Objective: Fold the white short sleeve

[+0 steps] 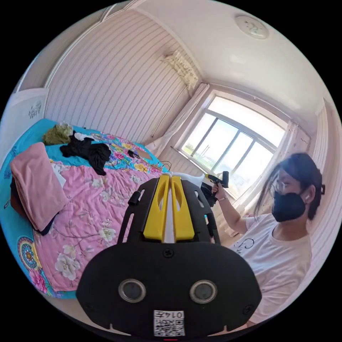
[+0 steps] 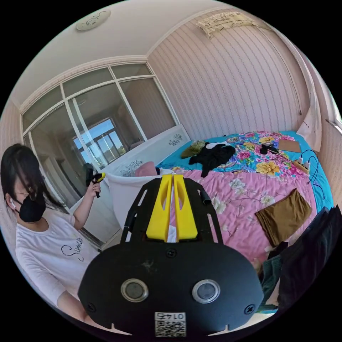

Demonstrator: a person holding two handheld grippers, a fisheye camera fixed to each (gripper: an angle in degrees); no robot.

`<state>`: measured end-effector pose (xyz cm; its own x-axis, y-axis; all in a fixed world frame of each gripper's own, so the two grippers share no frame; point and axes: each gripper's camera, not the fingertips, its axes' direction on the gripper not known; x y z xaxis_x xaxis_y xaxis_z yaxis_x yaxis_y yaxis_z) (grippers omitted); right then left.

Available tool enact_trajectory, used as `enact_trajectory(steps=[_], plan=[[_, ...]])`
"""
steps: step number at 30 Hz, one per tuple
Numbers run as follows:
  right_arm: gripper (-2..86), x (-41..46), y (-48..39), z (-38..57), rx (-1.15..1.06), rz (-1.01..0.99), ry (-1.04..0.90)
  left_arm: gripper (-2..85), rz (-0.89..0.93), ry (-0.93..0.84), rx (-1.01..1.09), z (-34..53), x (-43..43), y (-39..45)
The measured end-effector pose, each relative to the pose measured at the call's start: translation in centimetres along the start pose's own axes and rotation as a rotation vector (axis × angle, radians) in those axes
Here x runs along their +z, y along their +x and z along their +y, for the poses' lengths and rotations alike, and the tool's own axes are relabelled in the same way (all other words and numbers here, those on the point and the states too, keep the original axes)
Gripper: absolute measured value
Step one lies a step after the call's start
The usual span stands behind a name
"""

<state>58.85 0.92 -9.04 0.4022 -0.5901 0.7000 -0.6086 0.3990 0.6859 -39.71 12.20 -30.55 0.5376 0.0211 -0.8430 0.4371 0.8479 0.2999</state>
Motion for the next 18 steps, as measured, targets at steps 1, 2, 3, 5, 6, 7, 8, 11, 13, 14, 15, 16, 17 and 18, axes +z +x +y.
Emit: enact_trajectory(steps=[1,2,3,5,6,7,8,11,13,14,15,16,17,18], plan=[[0.0,1.7,2.4,-2.5,0.064,0.034,0.0,-1.0,0.003,-0.025,-0.06,-2.9,2.5,-2.7],[0.0,2.3,3.6,-3.8,0.097,0.028,0.009,-1.0,-0.003,-0.016,-0.079,-4.5,3.6,-3.7],[0.0,2.9,5.6,-6.7,0.162,0.009,0.043,-1.0,-0.045,-0.005,-0.087,-8.2,5.4,-4.6],[0.0,1.8,6.5,-11.3,0.21,0.031,0.137,-1.0,-0.087,0.046,-0.068,-14.1,6.7,-3.6],[0.0,-0.2,5.4,-14.0,0.188,0.049,0.253,-1.0,-0.107,0.085,0.003,-17.8,6.9,-1.4],[0.0,-2.1,3.8,-15.9,0.146,0.042,0.373,-1.0,-0.155,0.138,0.098,-20.6,6.8,1.6],[0.0,-2.9,3.0,-16.6,0.123,0.03,0.42,-1.0,-0.183,0.161,0.136,-21.5,6.7,2.9],[0.0,-5.1,0.3,-18.1,0.003,-0.058,0.527,-1.0,-0.263,0.206,0.209,-23.9,6.3,6.3],[0.0,-5.2,-0.3,-16.3,-0.062,-0.073,0.509,-1.0,-0.313,0.175,0.233,-22.8,6.7,5.8],[0.1,-5.0,-0.2,-15.5,-0.074,-0.069,0.487,-1.0,-0.322,0.161,0.229,-22.1,6.9,5.2],[0.1,-4.3,0.3,-13.5,-0.083,-0.055,0.443,-1.0,-0.324,0.128,0.211,-20.6,7.3,3.5],[0.1,-3.5,1.3,-10.8,-0.078,-0.048,0.399,-1.0,-0.306,0.086,0.185,-18.5,7.9,1.3],[0.1,-3.0,1.9,-9.2,-0.068,-0.053,0.379,-1.0,-0.296,0.059,0.167,-17.2,8.3,0.1],[0.1,-1.7,3.4,-5.7,-0.038,-0.068,0.34,-1.0,-0.283,0.008,0.125,-14.2,9.1,-2.5]])
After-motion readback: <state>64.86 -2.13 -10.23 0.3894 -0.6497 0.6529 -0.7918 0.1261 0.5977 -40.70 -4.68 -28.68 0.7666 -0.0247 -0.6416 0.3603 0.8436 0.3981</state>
